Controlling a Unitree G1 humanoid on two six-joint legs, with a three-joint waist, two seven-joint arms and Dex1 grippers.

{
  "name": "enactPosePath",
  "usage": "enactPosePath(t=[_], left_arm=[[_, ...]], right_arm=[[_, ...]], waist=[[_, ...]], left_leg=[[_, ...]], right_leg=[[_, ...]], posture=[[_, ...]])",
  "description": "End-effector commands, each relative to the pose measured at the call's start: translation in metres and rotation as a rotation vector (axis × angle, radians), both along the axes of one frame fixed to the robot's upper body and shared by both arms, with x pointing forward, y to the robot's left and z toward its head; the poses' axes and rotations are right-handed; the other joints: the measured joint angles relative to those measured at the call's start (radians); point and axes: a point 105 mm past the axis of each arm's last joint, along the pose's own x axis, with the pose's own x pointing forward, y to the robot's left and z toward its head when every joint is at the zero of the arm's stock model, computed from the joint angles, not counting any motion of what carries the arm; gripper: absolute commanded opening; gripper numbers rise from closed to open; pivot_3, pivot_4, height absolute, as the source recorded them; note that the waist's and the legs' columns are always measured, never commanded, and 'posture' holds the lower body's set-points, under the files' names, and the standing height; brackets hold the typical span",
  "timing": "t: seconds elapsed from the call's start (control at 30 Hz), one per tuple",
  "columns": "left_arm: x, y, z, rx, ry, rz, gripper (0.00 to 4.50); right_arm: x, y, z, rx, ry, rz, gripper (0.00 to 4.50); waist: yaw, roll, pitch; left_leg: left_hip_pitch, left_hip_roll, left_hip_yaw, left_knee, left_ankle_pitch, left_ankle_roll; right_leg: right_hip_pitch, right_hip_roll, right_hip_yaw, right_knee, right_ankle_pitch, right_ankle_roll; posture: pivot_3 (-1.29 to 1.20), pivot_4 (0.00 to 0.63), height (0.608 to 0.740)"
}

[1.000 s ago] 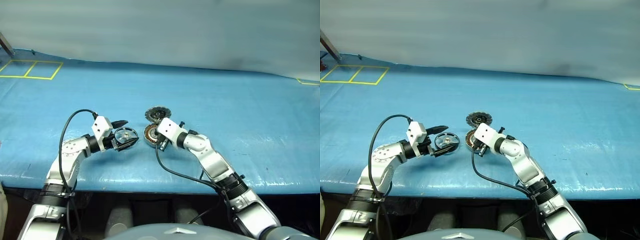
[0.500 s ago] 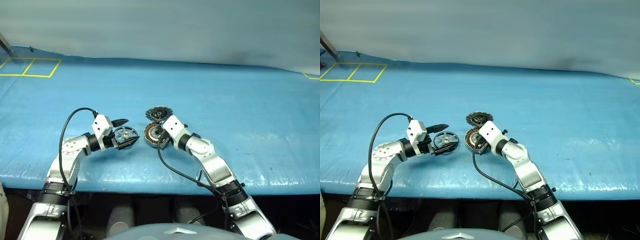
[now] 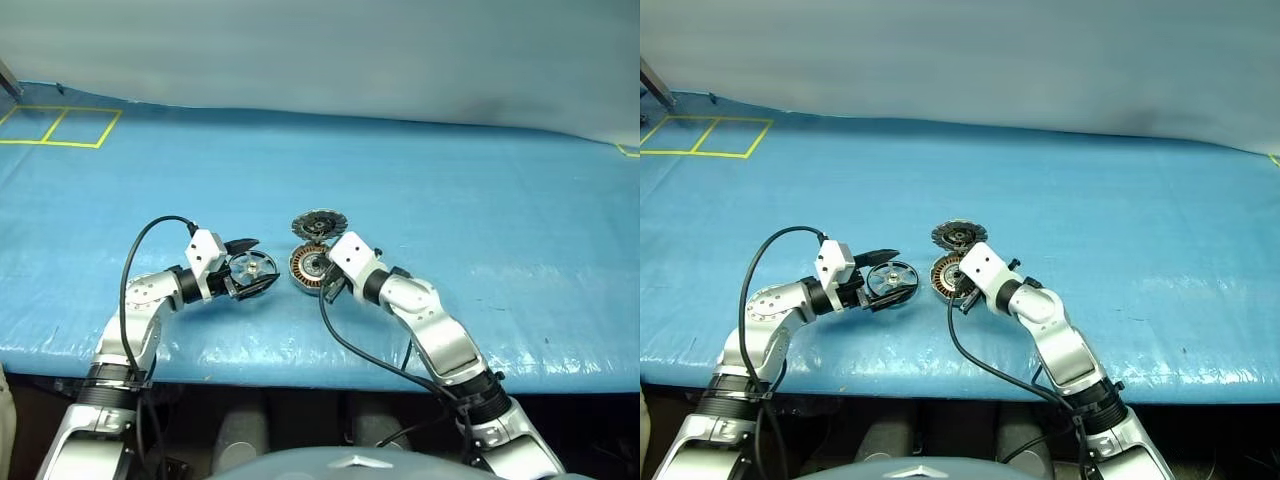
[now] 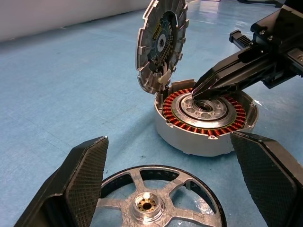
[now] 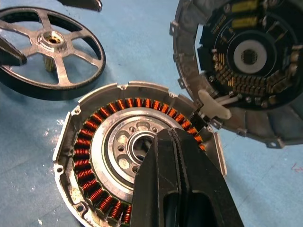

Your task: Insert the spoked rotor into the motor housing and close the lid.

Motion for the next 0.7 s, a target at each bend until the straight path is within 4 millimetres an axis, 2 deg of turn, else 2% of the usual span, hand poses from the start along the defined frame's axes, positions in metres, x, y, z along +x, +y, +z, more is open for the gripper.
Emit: enactPosePath(t=[0.03, 0.4, 0.7], left_arm=[[0.002, -0.003, 0.007, -0.001, -0.035, -0.016, 4.50], [0.003, -0.003, 0.007, 0.000, -0.039, -0.016, 4.50], [0.003, -0.002, 0.007, 0.004, -0.037, -0.010, 4.50]], right_arm=[[-0.004, 0.005, 0.018, 0.029, -0.052, 0.025, 0.03], [-0.002, 0.007, 0.003, 0.013, -0.010, 0.020, 0.03], [0.001, 0.009, 0.000, 0.009, -0.002, 0.019, 0.03]], waist=[[0.001, 0.000, 0.000], [0.001, 0.000, 0.000], [0.001, 0.000, 0.000]], left_leg=[[0.000, 0.000, 0.000, 0.000, 0.000, 0.000], [0.000, 0.000, 0.000, 0.001, 0.000, 0.000], [0.001, 0.000, 0.000, 0.002, 0.000, 0.000]], right_leg=[[0.000, 0.000, 0.000, 0.000, 0.000, 0.000], [0.001, 0.000, 0.000, 0.001, 0.001, 0.000], [0.002, 0.001, 0.001, 0.001, 0.002, -0.001]], posture=[[0.00, 0.150, 0.740], [0.00, 0.150, 0.740], [0.00, 0.150, 0.740]])
